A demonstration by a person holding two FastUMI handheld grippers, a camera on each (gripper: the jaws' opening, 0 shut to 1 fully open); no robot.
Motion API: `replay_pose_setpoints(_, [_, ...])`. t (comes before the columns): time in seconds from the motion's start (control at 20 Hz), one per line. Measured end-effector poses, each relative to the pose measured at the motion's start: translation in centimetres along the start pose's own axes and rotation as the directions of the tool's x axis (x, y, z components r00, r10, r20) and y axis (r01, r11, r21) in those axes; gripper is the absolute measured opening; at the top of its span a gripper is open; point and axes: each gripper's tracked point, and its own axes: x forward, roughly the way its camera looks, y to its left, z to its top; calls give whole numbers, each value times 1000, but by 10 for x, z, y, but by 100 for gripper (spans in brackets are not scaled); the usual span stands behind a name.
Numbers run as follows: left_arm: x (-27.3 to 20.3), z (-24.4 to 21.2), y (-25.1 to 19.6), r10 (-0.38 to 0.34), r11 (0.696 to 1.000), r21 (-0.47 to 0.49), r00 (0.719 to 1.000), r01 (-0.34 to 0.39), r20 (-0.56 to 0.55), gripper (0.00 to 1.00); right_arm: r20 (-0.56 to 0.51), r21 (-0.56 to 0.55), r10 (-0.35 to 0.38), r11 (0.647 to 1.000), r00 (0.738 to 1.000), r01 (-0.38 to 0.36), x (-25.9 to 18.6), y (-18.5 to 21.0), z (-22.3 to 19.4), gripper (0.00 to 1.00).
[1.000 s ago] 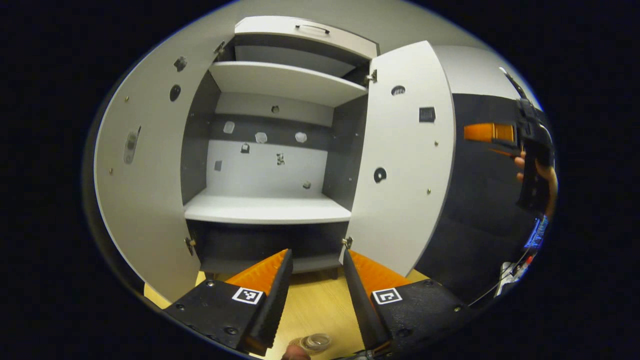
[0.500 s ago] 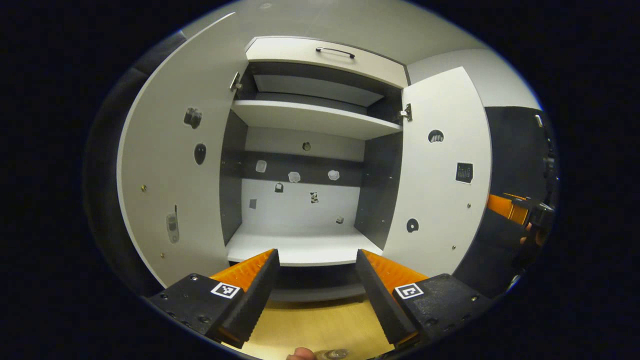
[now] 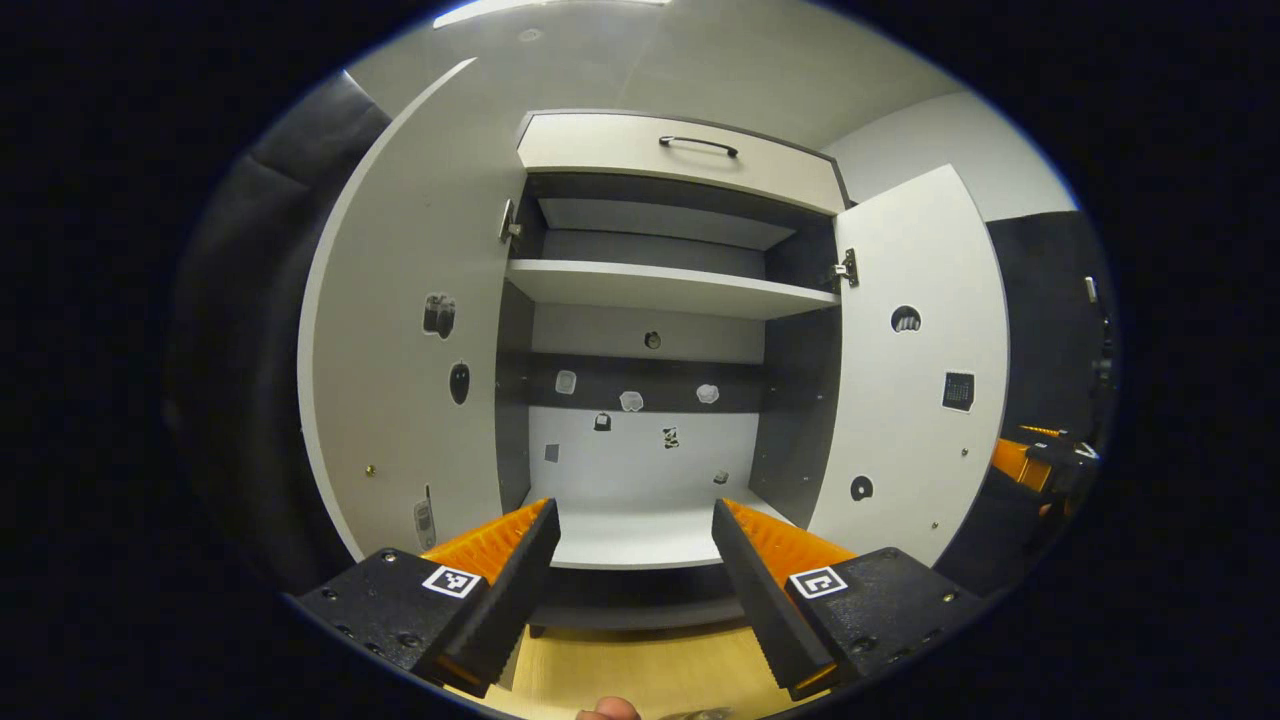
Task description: Grasp the bottle in the cabinet with the left hand and place it on the coaster, then close the right door with the right hand and the left door with the left hand.
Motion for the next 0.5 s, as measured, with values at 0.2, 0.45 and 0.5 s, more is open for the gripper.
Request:
replay_pose_setpoints(0.2, [0,2,9,22,1000,-11,1000,-22,4,92,0,-7,-5,1000,1000,5,-1,1,0,96])
replay_pose_setpoints(0.45, [-3,5,16,39,999,-12,999,-39,8,92,-2,0,12,1000,1000,-12,-2,8,0,96])
replay_pose_setpoints(0.5, [-4,7,17,41,999,-14,999,-41,12,96,-2,1,16,1000,1000,-16,-2,10,1,96])
